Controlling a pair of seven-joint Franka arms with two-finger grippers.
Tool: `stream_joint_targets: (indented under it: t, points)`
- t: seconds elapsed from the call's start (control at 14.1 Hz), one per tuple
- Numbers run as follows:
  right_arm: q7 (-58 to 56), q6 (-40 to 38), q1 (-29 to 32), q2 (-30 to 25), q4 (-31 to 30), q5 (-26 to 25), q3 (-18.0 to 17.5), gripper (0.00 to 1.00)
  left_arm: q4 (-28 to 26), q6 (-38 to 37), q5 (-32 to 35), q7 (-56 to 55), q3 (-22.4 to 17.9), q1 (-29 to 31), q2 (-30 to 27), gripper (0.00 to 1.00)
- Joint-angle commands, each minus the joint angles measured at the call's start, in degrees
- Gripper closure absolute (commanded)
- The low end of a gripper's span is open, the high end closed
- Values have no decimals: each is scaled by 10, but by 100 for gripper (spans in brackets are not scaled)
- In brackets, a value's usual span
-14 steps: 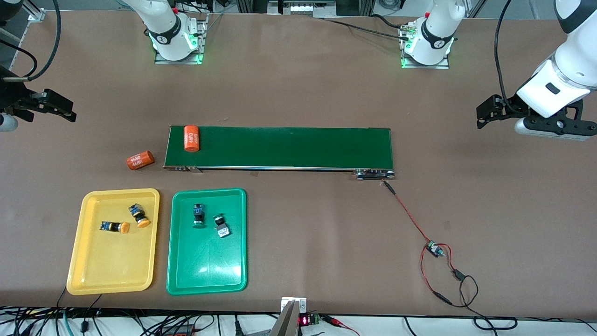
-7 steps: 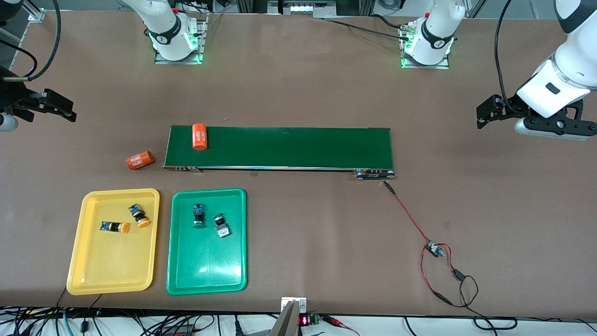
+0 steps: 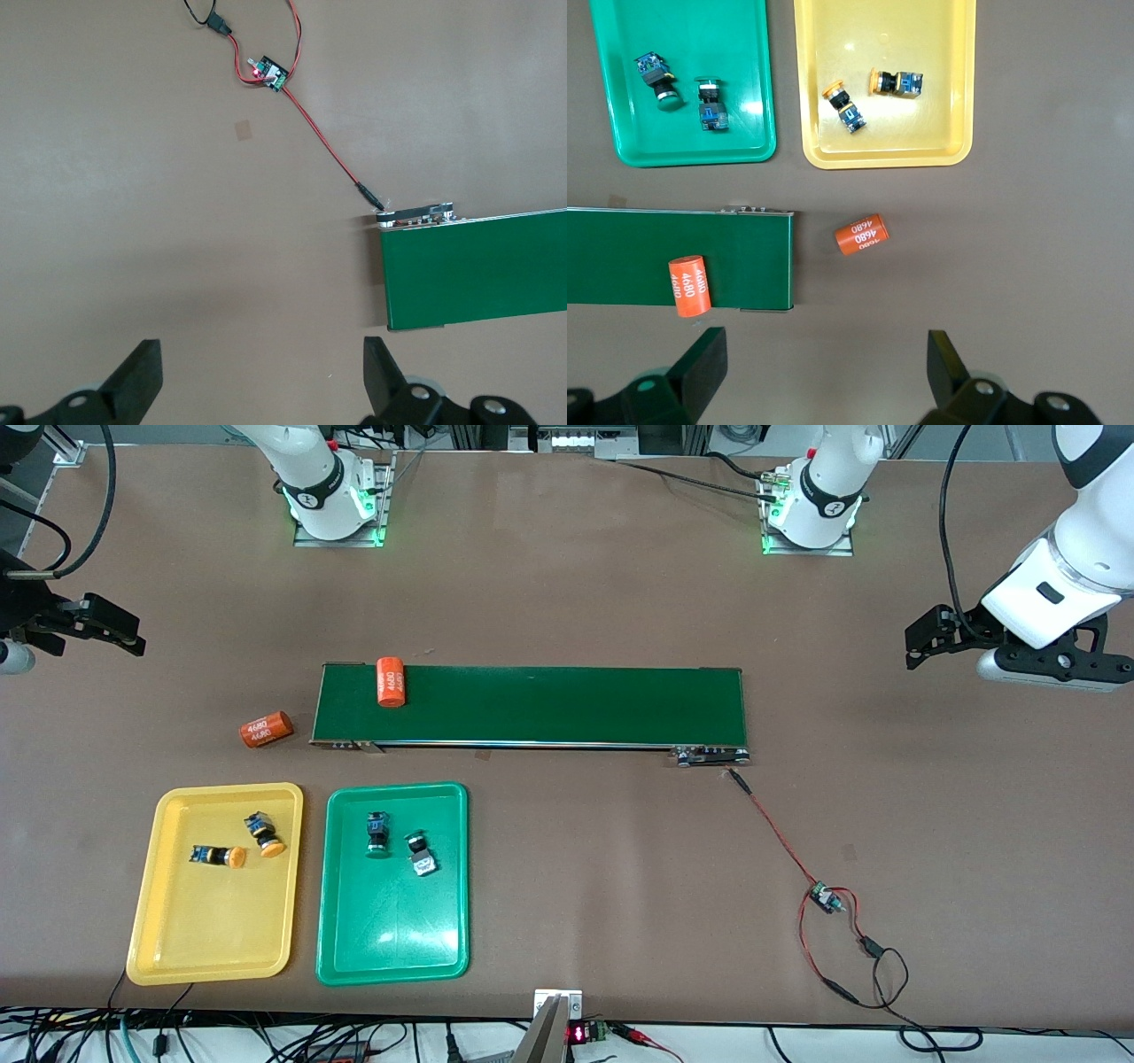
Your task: Sort buttons by color to trays
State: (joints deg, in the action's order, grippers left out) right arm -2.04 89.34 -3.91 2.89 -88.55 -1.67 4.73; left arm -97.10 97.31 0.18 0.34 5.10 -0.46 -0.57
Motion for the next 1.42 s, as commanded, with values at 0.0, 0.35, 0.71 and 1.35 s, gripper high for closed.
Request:
stream_joint_targets:
  t: [0.0,0.35,0.71,1.35]
  points:
    - [7,-6,1,-7,-2,4,-2,0,11,-13,14,7,1,3,-1,0]
    - [9,-5,0,-4,-1,4,-2,0,10,-34,14,10,1,5,-1,0]
    - [9,-4,1,-2,-1,13,-2,0,11,-33,14,10,1,5,-1,0]
    - [9,4,2,4,-1,29,-2,0,12,-33,14,9,1,-1,-1,0]
